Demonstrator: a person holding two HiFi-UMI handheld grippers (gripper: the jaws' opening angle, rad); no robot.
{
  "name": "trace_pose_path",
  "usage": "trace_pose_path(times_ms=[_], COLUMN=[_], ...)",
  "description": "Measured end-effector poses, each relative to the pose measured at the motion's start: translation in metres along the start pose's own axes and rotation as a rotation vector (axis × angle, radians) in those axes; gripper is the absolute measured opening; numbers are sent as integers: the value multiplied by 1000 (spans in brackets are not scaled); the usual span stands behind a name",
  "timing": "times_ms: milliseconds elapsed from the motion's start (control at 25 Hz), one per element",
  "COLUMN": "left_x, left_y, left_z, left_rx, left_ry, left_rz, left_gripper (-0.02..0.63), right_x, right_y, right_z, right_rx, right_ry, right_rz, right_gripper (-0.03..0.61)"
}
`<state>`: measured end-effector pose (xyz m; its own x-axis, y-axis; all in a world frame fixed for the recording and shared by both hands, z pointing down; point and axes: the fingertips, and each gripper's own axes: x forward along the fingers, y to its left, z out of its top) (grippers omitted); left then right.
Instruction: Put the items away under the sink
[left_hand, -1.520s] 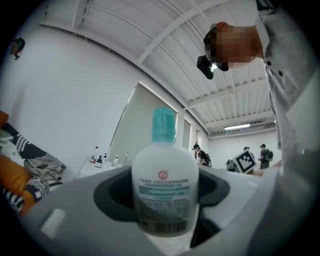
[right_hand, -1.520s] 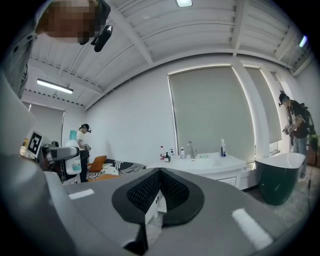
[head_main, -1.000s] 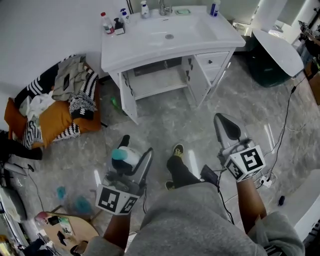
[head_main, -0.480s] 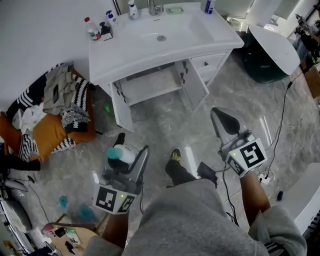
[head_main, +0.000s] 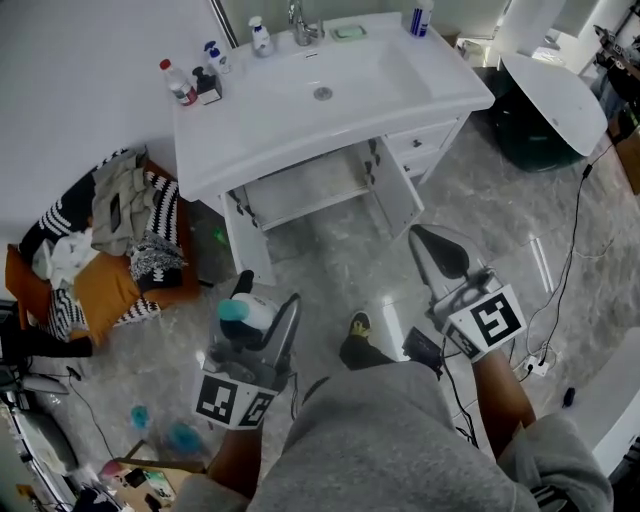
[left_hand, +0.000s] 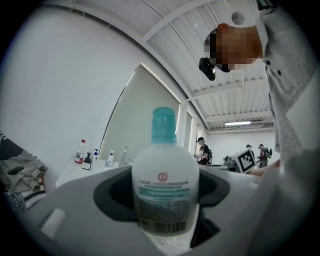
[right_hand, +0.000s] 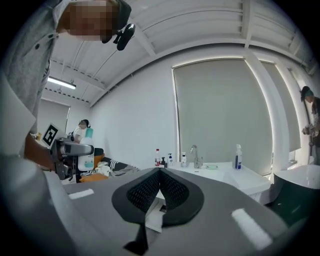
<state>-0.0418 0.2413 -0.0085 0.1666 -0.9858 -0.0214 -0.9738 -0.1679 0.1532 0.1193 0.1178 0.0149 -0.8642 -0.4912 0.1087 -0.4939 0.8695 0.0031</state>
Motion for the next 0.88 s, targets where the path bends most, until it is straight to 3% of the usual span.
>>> trace_pose_path(times_ms=[880], left_x=[65], left_y=[24], left_z=[-5], left_rx=[-50], left_ry=[20], left_rz=[-111], left_gripper=[304], right_x=[54], right_y=[-10], right_z=[-8], right_rx=[25], right_ry=[67], right_rz=[-5], right_gripper=[-3])
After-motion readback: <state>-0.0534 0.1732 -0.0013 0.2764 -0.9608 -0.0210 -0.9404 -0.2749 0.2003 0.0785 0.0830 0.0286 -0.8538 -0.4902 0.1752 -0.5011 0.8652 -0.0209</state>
